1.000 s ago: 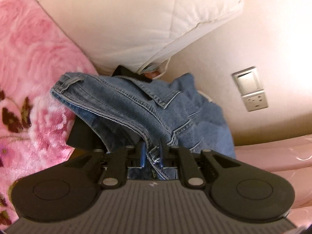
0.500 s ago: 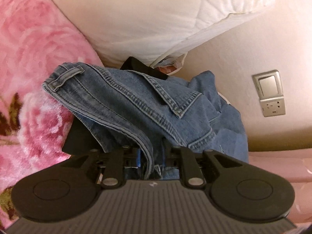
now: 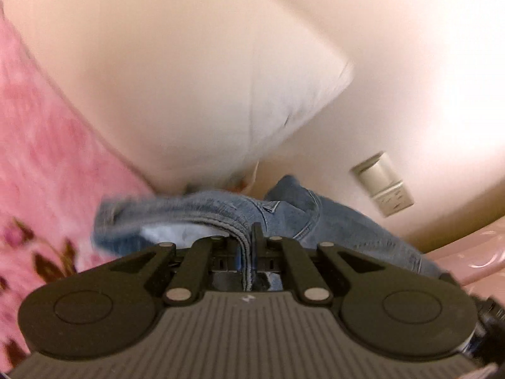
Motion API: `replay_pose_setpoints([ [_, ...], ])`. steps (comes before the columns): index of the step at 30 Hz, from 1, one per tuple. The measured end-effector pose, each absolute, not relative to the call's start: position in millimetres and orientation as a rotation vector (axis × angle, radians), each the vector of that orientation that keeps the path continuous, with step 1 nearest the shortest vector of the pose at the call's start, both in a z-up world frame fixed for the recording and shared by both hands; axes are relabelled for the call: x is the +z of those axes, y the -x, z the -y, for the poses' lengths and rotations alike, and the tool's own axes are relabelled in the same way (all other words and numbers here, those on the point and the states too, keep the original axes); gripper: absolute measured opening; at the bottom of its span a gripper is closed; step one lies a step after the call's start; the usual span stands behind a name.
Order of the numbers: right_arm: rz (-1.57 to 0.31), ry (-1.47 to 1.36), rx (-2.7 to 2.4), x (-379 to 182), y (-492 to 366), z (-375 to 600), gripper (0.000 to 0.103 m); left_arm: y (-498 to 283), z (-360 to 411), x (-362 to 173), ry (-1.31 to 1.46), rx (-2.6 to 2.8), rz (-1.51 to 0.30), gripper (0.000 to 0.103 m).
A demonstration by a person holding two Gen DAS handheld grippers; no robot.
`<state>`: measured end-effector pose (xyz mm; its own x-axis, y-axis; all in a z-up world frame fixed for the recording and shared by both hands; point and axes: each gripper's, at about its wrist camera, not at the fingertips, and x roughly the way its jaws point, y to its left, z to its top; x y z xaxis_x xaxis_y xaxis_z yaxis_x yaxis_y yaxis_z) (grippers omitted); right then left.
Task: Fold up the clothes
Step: 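Lift the jeans off the bucket with both grippers and carry them over the bed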
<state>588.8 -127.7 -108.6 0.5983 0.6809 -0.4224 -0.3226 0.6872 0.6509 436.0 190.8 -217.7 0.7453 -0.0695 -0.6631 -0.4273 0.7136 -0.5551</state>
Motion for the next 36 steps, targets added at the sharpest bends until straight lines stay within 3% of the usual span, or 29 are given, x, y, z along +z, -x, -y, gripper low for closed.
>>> replay_pose_setpoints([
  [11, -0.424, -0.361, 1.038, 8.5, -473.9, 18.3, 0.005, -248.3, -242.5, -96.7, 0.717, 0.378, -0.366, 0.003],
  [17, -0.216, -0.37, 1.381, 82.9, -345.7, -51.5, 0.005, -57.1, -270.8, 2.5, 0.617, 0.573, -0.053, 0.003],
  [23, -0.039, -0.466, 1.765, 149.0, -184.8, -109.3, 0.005, 157.5, -275.0, 114.9, 0.409, 0.834, 0.141, 0.003],
  [29, -0.02, -0.579, 2.07, 201.7, -44.4, -171.5, 0.005, 326.2, -251.2, 223.0, 0.166, 1.14, 0.162, 0.003],
  [36, -0.061, -0.724, 2.252, 255.6, 64.3, -206.3, 0.005, 398.5, -233.3, 347.8, -0.051, 1.321, 0.117, 0.003],
])
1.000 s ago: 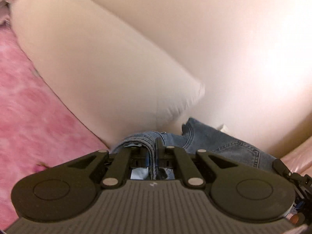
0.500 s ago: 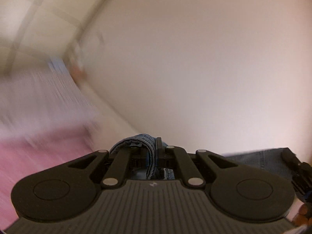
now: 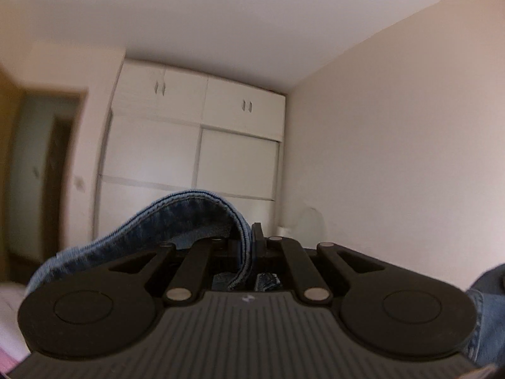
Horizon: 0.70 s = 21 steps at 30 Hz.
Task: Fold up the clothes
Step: 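Lift the jeans off the bucket with both grippers and carry them over the bed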
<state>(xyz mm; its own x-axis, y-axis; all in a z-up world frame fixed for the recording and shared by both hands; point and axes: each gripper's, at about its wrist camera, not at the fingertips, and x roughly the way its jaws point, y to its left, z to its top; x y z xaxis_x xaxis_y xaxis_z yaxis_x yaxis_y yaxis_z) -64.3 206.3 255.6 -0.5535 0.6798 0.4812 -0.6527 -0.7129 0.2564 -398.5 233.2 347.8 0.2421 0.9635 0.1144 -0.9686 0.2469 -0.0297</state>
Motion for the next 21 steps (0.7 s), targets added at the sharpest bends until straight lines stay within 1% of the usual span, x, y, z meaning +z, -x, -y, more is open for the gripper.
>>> replay_pose_setpoints([
  [2, -0.071, -0.735, 2.252, 261.5, 77.9, -210.1, 0.005, 393.7, -238.4, 371.5, -0.077, 1.329, 0.087, 0.003],
  [4, -0.117, -0.715, 2.238, 264.4, 81.0, -215.4, 0.005, 380.4, -255.3, 376.7, -0.048, 1.303, 0.057, 0.003],
  [6, -0.191, -0.633, 2.198, 262.9, 92.3, -212.9, 0.006, 361.2, -275.0, 365.8, -0.002, 1.26, 0.004, 0.003],
  [7, -0.242, -0.548, 2.169, 256.4, 88.6, -216.2, 0.006, 351.8, -286.8, 353.9, 0.037, 1.224, -0.05, 0.003],
  [8, -0.319, -0.432, 2.137, 249.1, 83.9, -223.2, 0.008, 339.3, -300.0, 332.2, 0.101, 1.193, -0.127, 0.005],
  [9, -0.436, -0.265, 2.103, 237.0, 78.1, -234.9, 0.018, 325.7, -313.5, 307.6, 0.17, 1.162, -0.209, 0.007],
  [10, -0.559, -0.089, 2.064, 220.1, 73.3, -248.2, 0.026, 312.0, -327.0, 283.0, 0.239, 1.13, -0.291, 0.012],
  [11, -0.674, 0.082, 2.016, 202.0, 69.3, -261.4, 0.03, 300.4, -340.2, 252.7, 0.315, 1.107, -0.392, 0.017],
  [12, -0.765, 0.212, 1.947, 177.9, 61.5, -269.5, 0.032, 291.2, -351.0, 215.7, 0.391, 1.109, -0.509, 0.017],
  [13, -0.807, 0.27, 1.87, 155.6, 51.4, -270.6, 0.034, 282.6, -360.9, 177.1, 0.467, 1.115, -0.629, 0.017],
  [16, -0.898, 0.343, 1.71, 106.8, 17.1, -262.6, 0.036, 270.9, -347.6, 72.6, 0.536, 1.182, -0.903, 0.017],
  [18, -0.959, 0.34, 1.673, 87.7, -11.2, -256.7, 0.036, 272.8, -325.8, 28.3, 0.587, 1.236, -0.982, 0.016],
  [21, -0.928, 0.334, 1.701, 92.4, -29.1, -258.6, 0.037, 282.3, -277.6, -8.2, 0.751, 1.328, -0.917, 0.016],
])
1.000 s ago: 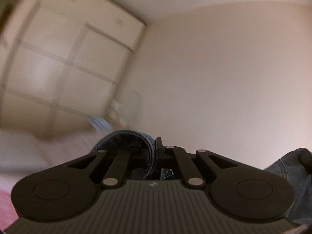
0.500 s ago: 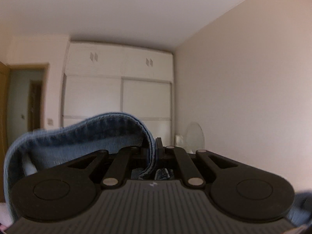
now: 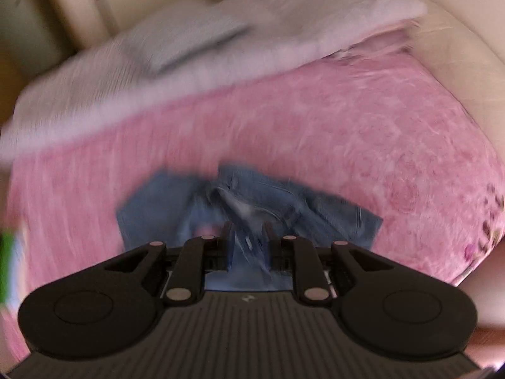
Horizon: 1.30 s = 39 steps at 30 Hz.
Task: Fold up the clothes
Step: 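Lift the jeans off the bucket with both grippers and carry them over the bed, then lower the jeans onto the pink bedspread and open both grippers, then move both open grippers over the crumpled jeans toward the waistband and legs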
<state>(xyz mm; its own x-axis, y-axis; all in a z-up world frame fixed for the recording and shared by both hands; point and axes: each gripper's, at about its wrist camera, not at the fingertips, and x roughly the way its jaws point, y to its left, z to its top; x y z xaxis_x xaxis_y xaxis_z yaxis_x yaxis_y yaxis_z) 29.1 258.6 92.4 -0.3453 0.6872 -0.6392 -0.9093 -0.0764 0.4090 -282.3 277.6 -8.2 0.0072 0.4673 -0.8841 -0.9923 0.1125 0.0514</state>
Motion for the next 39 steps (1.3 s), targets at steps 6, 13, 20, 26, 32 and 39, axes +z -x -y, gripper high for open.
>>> replay_pose_setpoints([
  [6, -0.954, 0.526, 1.817, 55.1, -4.1, -220.2, 0.039, 335.8, -179.4, -28.2, 0.978, 1.518, -0.786, 0.017],
  [13, -0.953, 0.757, 1.97, -4.0, 37.3, -194.0, 0.039, 330.6, -96.7, -36.2, 1.037, 1.685, -0.699, 0.018],
  [20, -0.715, 0.836, 2.058, -36.1, 55.9, -165.7, 0.039, 313.8, -62.2, -35.9, 1.003, 1.805, -0.697, 0.023],
  [26, -0.579, 0.891, 2.047, -59.3, 55.5, -147.2, 0.039, 301.0, -55.1, -31.5, 0.992, 1.837, -0.709, 0.024],
  [32, -0.611, 0.9, 2.034, -66.5, 42.9, -146.2, 0.039, 287.6, -59.3, -31.6, 0.982, 1.831, -0.726, 0.026],
  [39, -0.633, 0.914, 2.021, -73.6, 36.8, -157.8, 0.04, 276.3, -64.1, -32.2, 0.977, 1.834, -0.749, 0.026],
])
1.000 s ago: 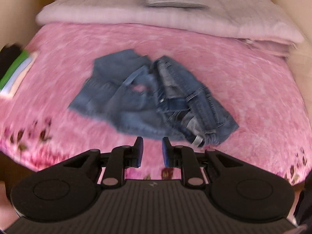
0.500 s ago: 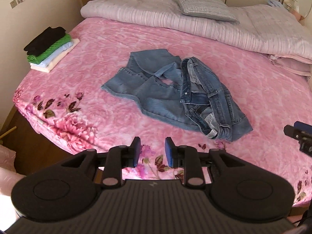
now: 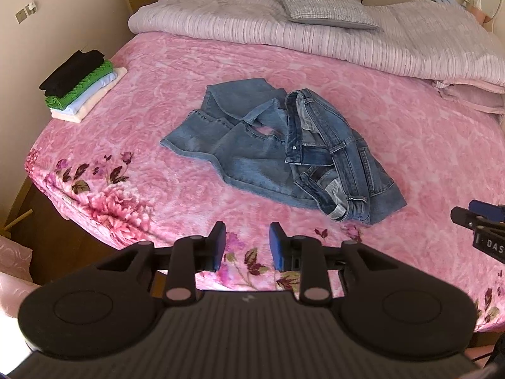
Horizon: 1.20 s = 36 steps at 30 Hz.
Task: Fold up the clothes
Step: 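Move both open grippers over the crumpled jeans toward the waistband and legs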
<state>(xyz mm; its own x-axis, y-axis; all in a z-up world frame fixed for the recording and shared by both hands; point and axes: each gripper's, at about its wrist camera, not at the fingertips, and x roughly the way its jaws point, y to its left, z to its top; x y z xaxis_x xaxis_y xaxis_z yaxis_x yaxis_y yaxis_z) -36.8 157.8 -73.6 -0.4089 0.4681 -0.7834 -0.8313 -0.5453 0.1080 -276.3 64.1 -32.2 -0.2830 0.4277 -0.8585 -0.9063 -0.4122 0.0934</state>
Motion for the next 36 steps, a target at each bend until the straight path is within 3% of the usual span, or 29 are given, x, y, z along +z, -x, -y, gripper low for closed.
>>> replay_pose_setpoints([
  [17, -0.612, 0.929, 2.032, -77.5, 54.9, -169.1, 0.039, 292.4, -66.7, -50.0, 1.031, 1.846, -0.759, 0.028],
  [28, -0.622, 0.905, 1.962, -77.7, 89.3, -178.4, 0.039, 341.6, -86.0, -59.2, 1.015, 1.804, -0.766, 0.028],
  [36, -0.593, 0.595, 1.866, -57.0, 99.2, -183.3, 0.039, 421.0, -107.7, -68.5, 0.972, 1.768, -0.732, 0.028],
])
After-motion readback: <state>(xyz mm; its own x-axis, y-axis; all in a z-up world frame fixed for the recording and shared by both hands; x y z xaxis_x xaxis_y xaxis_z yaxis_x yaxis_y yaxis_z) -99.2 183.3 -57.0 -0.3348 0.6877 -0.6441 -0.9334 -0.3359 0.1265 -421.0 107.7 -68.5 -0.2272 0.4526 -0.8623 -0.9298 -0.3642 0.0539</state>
